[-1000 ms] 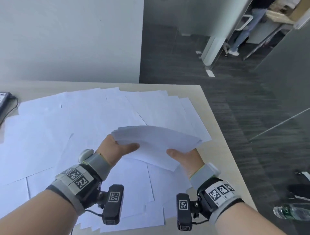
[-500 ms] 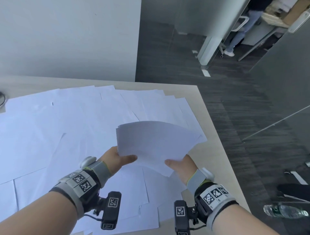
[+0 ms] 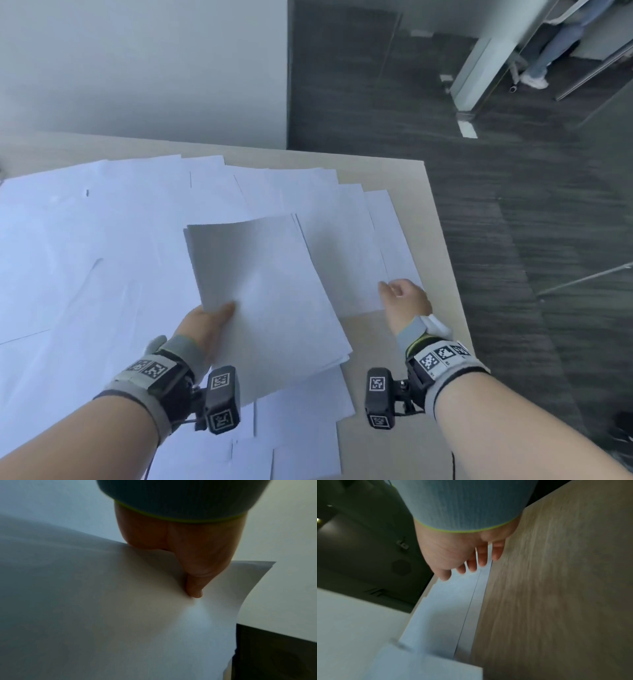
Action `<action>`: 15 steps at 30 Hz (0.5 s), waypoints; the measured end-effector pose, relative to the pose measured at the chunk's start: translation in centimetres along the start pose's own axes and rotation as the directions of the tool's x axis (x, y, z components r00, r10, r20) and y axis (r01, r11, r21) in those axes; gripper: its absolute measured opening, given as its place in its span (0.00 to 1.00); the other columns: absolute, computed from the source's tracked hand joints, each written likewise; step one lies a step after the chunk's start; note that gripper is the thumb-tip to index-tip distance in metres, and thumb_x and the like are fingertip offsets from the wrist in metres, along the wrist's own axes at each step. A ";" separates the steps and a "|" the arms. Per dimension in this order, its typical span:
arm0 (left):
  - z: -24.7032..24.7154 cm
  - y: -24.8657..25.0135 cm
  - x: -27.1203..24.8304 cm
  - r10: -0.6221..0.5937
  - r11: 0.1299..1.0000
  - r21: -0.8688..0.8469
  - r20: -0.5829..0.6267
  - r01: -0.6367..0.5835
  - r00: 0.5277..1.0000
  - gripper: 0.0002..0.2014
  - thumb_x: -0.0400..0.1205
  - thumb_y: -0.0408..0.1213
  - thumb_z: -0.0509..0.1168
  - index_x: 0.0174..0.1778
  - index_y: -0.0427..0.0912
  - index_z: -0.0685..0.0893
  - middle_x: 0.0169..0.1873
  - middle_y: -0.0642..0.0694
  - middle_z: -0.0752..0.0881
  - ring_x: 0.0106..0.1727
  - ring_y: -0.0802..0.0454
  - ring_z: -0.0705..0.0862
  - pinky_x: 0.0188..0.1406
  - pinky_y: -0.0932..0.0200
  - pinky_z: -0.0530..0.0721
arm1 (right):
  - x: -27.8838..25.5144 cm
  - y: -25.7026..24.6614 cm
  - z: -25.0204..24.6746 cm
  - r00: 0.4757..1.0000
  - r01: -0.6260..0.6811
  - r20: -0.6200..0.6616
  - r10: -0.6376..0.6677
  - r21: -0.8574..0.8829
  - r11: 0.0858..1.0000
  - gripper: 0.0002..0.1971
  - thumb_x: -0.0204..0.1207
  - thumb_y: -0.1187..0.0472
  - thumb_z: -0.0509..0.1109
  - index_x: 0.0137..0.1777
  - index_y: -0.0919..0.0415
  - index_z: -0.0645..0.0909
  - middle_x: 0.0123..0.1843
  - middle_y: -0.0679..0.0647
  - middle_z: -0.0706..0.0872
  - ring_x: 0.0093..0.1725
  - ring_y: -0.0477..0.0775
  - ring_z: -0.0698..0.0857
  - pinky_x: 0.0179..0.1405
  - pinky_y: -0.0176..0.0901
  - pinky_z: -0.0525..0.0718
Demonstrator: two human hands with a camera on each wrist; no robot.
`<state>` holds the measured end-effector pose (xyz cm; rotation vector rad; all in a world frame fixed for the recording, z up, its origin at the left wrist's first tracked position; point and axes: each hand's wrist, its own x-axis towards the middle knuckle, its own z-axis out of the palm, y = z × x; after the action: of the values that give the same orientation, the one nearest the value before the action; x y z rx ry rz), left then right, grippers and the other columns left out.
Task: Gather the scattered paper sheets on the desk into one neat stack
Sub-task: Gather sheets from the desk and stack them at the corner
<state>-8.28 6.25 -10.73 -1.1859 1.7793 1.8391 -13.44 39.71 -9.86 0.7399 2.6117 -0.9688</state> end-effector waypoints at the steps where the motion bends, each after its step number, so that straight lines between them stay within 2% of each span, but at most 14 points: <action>1: 0.8 -0.1 0.3 -0.012 1.000 -0.027 -0.028 0.011 1.000 0.14 0.84 0.43 0.73 0.57 0.37 0.85 0.43 0.36 0.92 0.43 0.36 0.91 0.54 0.35 0.89 | 1.4 0.3 -0.3 0.999 -0.024 -0.045 0.021 -0.064 0.998 0.24 0.79 0.37 0.62 0.69 0.50 0.80 0.70 0.54 0.81 0.62 0.59 0.82 0.60 0.51 0.81; 3: 2.3 -0.2 0.7 -0.027 0.998 -0.061 -0.060 0.024 0.998 0.09 0.86 0.40 0.70 0.52 0.38 0.83 0.36 0.40 0.91 0.35 0.41 0.89 0.39 0.49 0.86 | 3.7 0.6 -0.9 0.997 -0.068 -0.046 0.061 -0.178 0.982 0.30 0.78 0.35 0.61 0.76 0.50 0.73 0.76 0.55 0.73 0.71 0.64 0.74 0.64 0.56 0.76; 5: 3.2 -0.2 0.7 -0.044 0.996 -0.075 -0.077 0.039 0.996 0.08 0.86 0.39 0.69 0.53 0.37 0.83 0.35 0.40 0.91 0.34 0.42 0.89 0.35 0.52 0.84 | 5.0 0.7 -1.0 0.995 -0.102 -0.031 0.097 -0.256 0.961 0.37 0.75 0.31 0.62 0.80 0.49 0.66 0.77 0.56 0.69 0.74 0.65 0.69 0.65 0.61 0.74; 8: 4.0 -0.7 1.1 -0.069 0.995 -0.085 -0.100 0.060 0.993 0.11 0.86 0.40 0.70 0.58 0.37 0.84 0.41 0.38 0.90 0.40 0.39 0.89 0.46 0.46 0.87 | 6.4 0.1 -0.7 0.992 -0.123 -0.033 0.118 -0.337 0.934 0.45 0.67 0.26 0.65 0.79 0.50 0.63 0.73 0.58 0.69 0.71 0.65 0.69 0.66 0.64 0.76; 11: 3.9 -0.9 1.3 -0.104 0.992 -0.078 -0.111 0.096 0.988 0.08 0.85 0.40 0.71 0.53 0.38 0.85 0.45 0.36 0.91 0.46 0.35 0.90 0.64 0.32 0.86 | 6.6 -1.3 0.2 0.998 -0.050 0.006 0.059 -0.433 0.900 0.48 0.63 0.26 0.69 0.78 0.51 0.62 0.70 0.59 0.70 0.70 0.65 0.70 0.66 0.62 0.74; 13: 3.8 -0.8 1.5 -0.122 0.991 -0.074 -0.115 0.114 0.986 0.06 0.84 0.39 0.72 0.51 0.39 0.86 0.47 0.33 0.91 0.51 0.32 0.90 0.66 0.28 0.84 | 6.8 -2.0 0.5 0.999 -0.020 0.031 0.039 -0.467 0.884 0.50 0.61 0.25 0.71 0.79 0.49 0.59 0.70 0.59 0.69 0.70 0.65 0.70 0.64 0.62 0.73; 15: 3.6 -1.0 1.8 -0.130 0.991 -0.058 -0.128 0.123 0.983 0.09 0.83 0.40 0.74 0.52 0.38 0.87 0.49 0.31 0.92 0.52 0.29 0.91 0.65 0.26 0.84 | 7.3 -2.5 0.9 0.998 -0.025 0.034 0.044 -0.432 0.902 0.51 0.60 0.26 0.73 0.79 0.48 0.58 0.70 0.59 0.69 0.70 0.65 0.70 0.63 0.62 0.74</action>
<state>-9.85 9.18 -13.15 -1.4354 1.6901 1.7794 -20.89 40.21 -12.14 0.6359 2.6237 -0.3607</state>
